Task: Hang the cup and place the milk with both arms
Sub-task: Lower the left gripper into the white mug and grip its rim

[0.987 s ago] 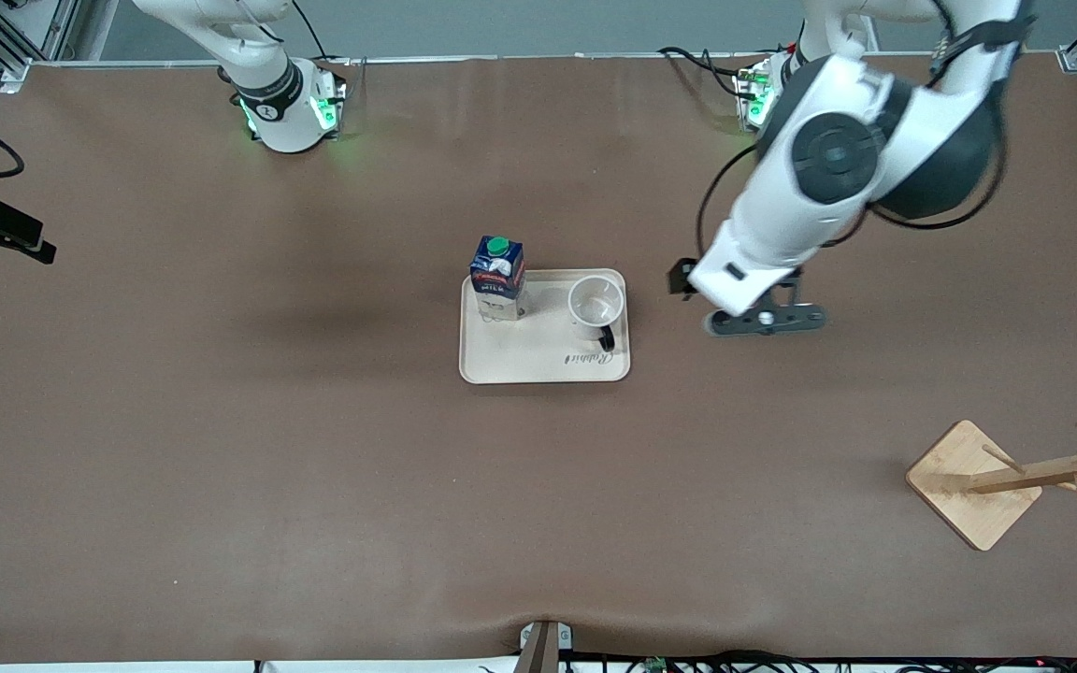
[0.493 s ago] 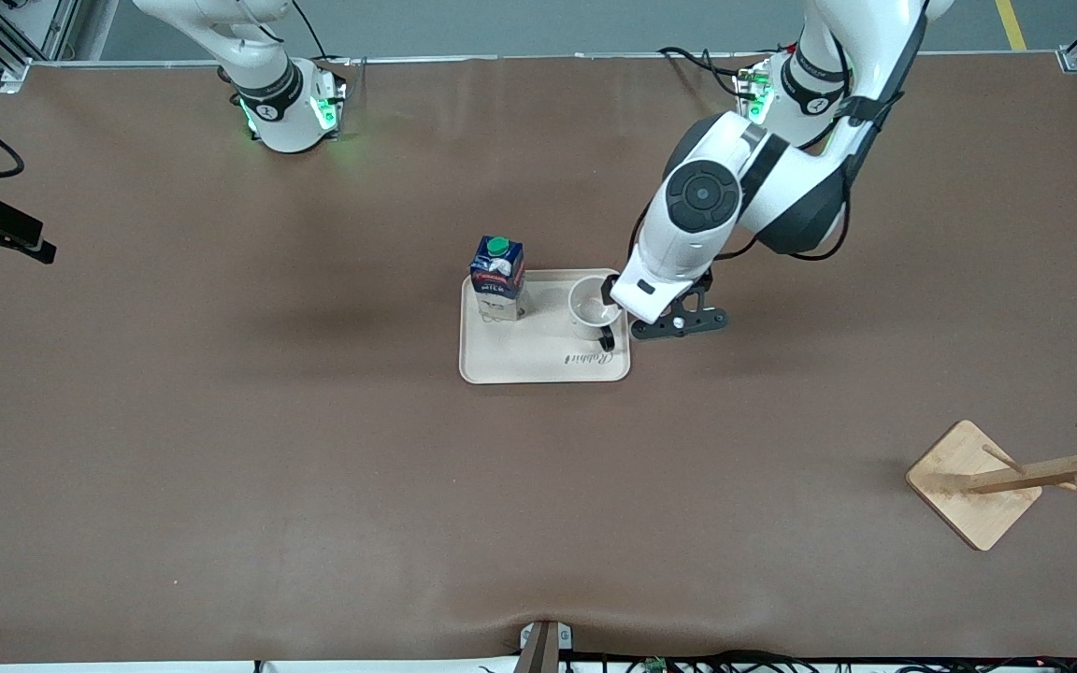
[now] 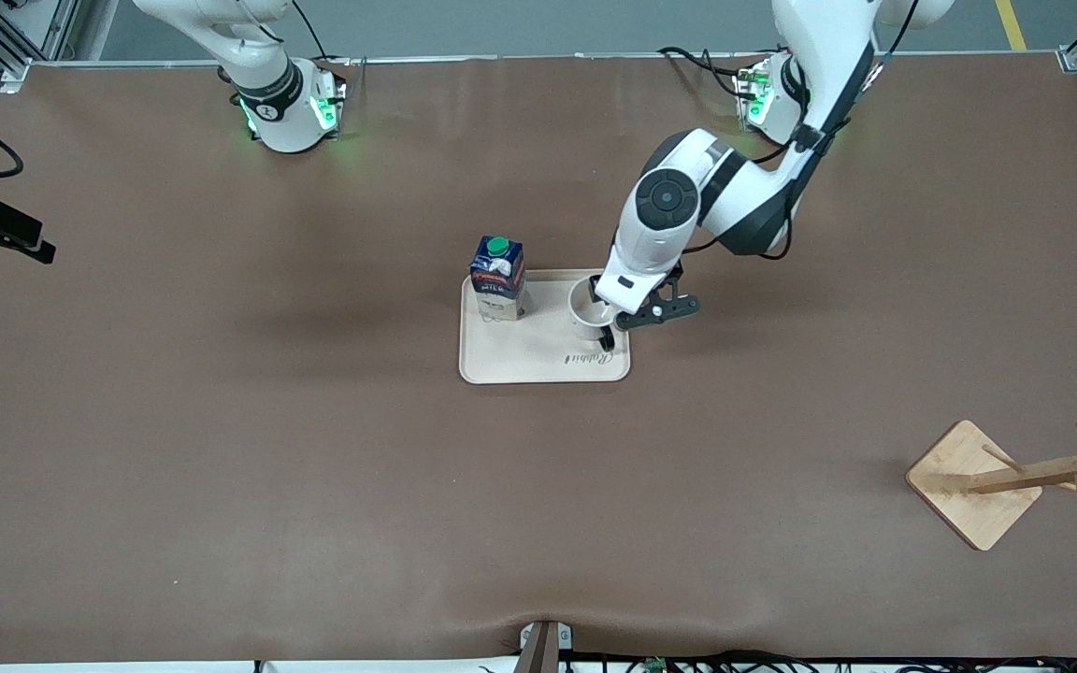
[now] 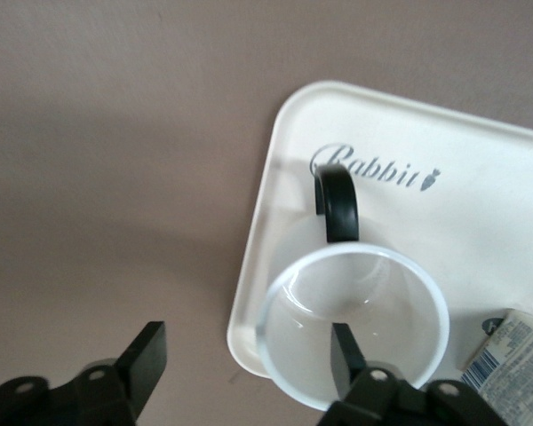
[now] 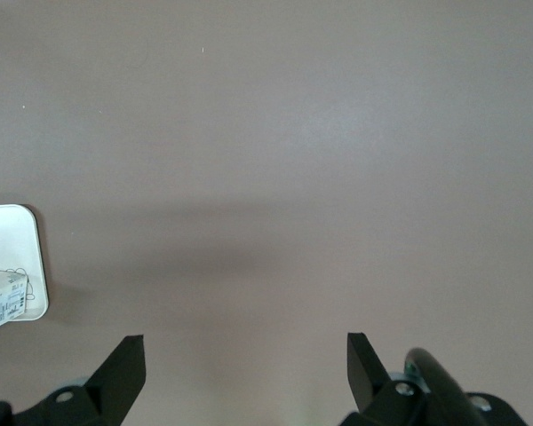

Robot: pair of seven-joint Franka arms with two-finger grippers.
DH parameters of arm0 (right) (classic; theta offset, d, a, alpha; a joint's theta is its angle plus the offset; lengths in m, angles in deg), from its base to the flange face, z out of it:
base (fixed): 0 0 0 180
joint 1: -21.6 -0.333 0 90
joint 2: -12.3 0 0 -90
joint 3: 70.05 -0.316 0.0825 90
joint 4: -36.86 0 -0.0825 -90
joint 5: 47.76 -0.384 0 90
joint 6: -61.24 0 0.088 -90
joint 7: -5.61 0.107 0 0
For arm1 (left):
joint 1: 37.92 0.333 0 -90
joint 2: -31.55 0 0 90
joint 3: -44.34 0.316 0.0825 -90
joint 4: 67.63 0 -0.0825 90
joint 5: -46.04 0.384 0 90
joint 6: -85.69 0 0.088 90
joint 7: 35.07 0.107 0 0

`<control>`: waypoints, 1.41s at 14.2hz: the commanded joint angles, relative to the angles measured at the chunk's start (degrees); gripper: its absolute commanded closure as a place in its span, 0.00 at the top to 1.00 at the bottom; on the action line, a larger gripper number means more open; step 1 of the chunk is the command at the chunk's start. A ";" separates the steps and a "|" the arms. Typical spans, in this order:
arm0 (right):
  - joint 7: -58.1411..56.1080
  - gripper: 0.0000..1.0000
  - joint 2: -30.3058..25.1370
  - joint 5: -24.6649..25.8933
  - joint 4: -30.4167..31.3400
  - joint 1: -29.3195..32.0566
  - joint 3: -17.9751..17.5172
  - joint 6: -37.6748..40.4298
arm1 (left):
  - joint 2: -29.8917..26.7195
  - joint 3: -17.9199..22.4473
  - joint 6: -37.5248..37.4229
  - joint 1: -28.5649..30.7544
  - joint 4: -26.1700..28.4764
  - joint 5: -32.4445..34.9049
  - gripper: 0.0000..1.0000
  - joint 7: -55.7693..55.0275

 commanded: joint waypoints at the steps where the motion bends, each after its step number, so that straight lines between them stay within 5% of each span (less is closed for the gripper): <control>1: -0.39 1.00 -0.31 -0.75 -0.48 1.14 -0.68 0.71 | 2.73 0.29 3.30 -1.70 -0.02 0.00 0.58 -3.51; 9: -0.39 1.00 -0.31 -0.84 -0.48 1.22 -0.68 0.62 | 5.74 0.46 4.89 -2.32 -1.60 1.31 0.00 -4.93; 20: -0.57 1.00 0.13 -0.67 -0.74 0.43 -0.94 -0.08 | -0.32 0.99 2.01 0.75 -4.23 2.55 0.00 -3.79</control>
